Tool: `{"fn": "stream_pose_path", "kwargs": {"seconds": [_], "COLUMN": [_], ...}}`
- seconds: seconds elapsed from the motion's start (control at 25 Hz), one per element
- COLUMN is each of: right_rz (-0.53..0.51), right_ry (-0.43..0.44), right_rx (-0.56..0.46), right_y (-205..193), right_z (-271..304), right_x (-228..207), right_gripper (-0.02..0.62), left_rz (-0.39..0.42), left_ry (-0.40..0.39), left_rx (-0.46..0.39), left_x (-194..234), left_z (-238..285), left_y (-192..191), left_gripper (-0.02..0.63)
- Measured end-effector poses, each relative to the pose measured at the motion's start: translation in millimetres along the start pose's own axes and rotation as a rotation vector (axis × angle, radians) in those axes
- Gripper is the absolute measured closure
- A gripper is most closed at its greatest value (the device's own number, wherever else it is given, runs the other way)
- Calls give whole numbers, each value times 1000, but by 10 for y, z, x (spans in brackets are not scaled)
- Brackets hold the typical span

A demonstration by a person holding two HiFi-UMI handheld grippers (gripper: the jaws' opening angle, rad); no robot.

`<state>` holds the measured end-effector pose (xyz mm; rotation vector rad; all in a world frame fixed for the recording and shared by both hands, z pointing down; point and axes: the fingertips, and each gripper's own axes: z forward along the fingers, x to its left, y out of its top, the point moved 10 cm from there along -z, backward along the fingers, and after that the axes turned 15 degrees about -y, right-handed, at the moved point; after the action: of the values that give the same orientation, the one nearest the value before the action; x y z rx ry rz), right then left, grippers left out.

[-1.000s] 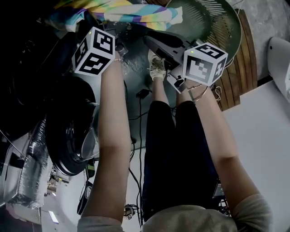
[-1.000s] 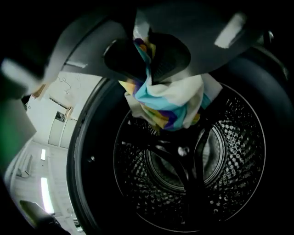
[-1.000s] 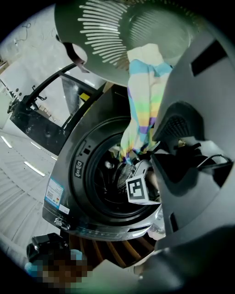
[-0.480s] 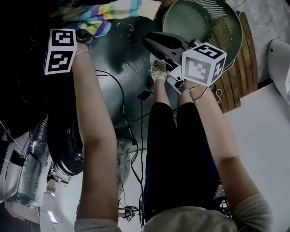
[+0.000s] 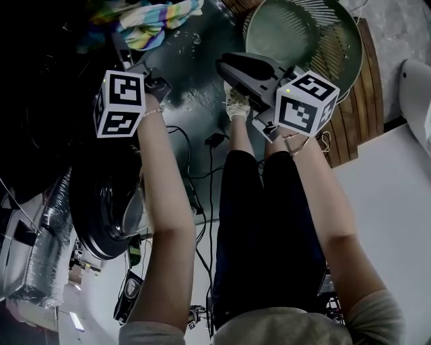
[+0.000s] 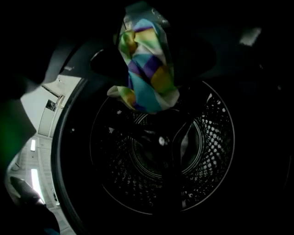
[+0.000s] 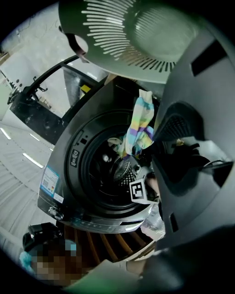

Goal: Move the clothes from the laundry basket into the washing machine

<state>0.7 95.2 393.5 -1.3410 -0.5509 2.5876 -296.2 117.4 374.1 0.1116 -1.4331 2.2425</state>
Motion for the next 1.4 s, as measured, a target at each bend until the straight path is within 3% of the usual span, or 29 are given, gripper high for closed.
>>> {"fn": "stream_pose_path", "kwargs": {"seconds": [0.36, 0.56, 0.64, 0.72, 0.76, 0.92, 1.08, 1.28, 1.4], "right_rz": [10, 24, 27, 21, 20, 24, 29, 36, 42], "right_ry": [-3, -11, -11, -9, -9, -14, -11, -2, 4], "right_rx": [-12, -7, -8, -3, -3, -8, -21, -20, -17], "right_y": [29, 58, 60, 79, 88, 94, 101, 90, 93], "right_z": [63, 87, 98, 116, 124, 114, 136, 161, 177], "right_x": [-21, -49, -45, -43, -45, -45, -46, -58, -58], "right_gripper": [503, 503, 503, 503, 503, 503, 503, 503, 503], "left_rz": [-21, 12, 48, 99, 115, 188, 340, 349, 348], "left_ry": [-141, -56, -17, -5, -18, -89, -56, 8, 3], "left_rx": [295, 320, 332, 320, 298, 173, 76, -18, 18], "left_x": [-355, -324, -312, -323, -328, -285, -106, -31, -32], "left_z": [185, 455, 422, 385, 376, 371, 576, 712, 772], "left_y": [-915, -945, -922, -847, -775, -346, 55, 438, 383], "left_gripper": [256, 268, 321, 508, 540, 558, 558, 558, 555]}}
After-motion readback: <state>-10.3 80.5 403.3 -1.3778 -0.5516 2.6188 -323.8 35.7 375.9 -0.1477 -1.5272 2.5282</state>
